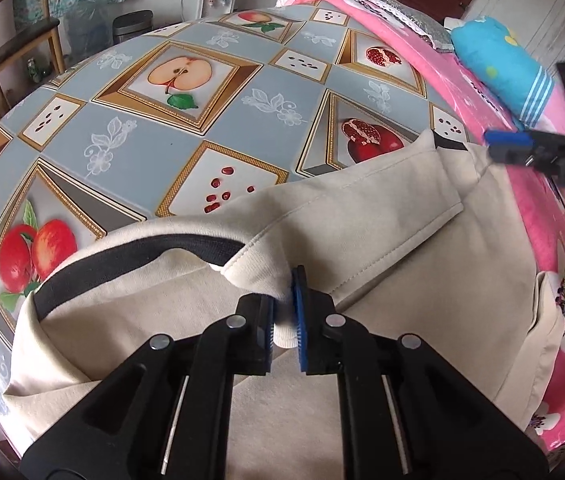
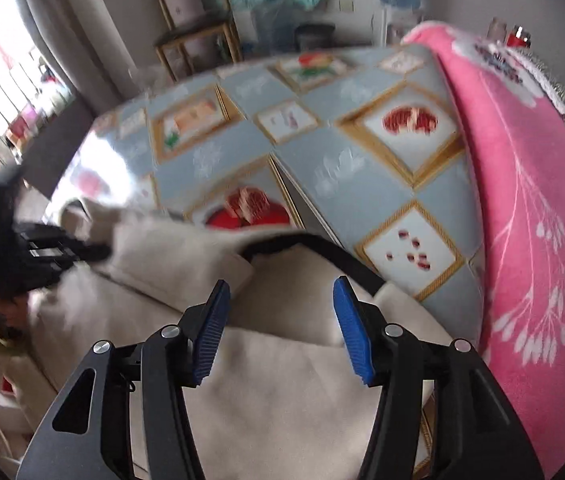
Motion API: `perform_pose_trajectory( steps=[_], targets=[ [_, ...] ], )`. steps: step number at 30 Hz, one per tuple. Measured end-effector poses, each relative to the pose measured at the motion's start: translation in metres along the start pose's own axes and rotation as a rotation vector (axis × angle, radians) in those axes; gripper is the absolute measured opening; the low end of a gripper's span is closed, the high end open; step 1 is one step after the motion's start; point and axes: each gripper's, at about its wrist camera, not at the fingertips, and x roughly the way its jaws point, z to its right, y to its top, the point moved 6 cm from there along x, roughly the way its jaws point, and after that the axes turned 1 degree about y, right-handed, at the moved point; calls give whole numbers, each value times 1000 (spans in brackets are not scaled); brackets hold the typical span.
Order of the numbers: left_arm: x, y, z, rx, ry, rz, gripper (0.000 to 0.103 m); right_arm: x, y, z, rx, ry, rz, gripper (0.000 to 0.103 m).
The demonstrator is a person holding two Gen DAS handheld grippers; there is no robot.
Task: Fold large clothes
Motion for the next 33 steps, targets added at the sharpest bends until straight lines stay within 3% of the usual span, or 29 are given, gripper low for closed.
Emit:
perform_pose_trajectory(
  steps=[4, 7, 9, 12, 14, 17, 19, 23, 27, 31, 33],
  targets=[
    [0, 0, 1, 2, 7, 3, 9, 23, 7, -62, -78, 188, -10, 28],
    [-1, -1, 1, 11, 12, 12, 11, 68, 1, -94, -135, 226, -92, 16],
    [-1, -1, -2, 12, 18, 18, 11, 96, -7, -96, -143, 206, -152, 14],
    [-8, 2, -15, -29, 3, 41, 17, 101, -9, -92, -120, 241, -154, 7],
    [-13, 4, -29, -90, -25, 60, 17, 103, -10, -92, -95, 263, -164, 6],
    [-27, 5, -46, -143, 3, 109, 18, 107, -8, -95, -126, 246, -161, 6],
    [-44, 5, -58, -193, 40, 160, 12, 106, -8, -97, -163, 225, -154, 6],
    [-65, 13, -45, -174, -62, 228, 12, 100, -9, -100, -215, 192, -140, 6],
    [-43, 22, -7, -100, -145, 161, 12, 95, -13, -105, -281, 135, -116, 6],
    [2, 13, 5, -54, -35, 30, 12, 92, -18, -110, -384, 74, -76, 6],
    [2, 10, 3, -76, -49, 60, 12, 88, -20, -105, -412, 64, -82, 6]
  ],
)
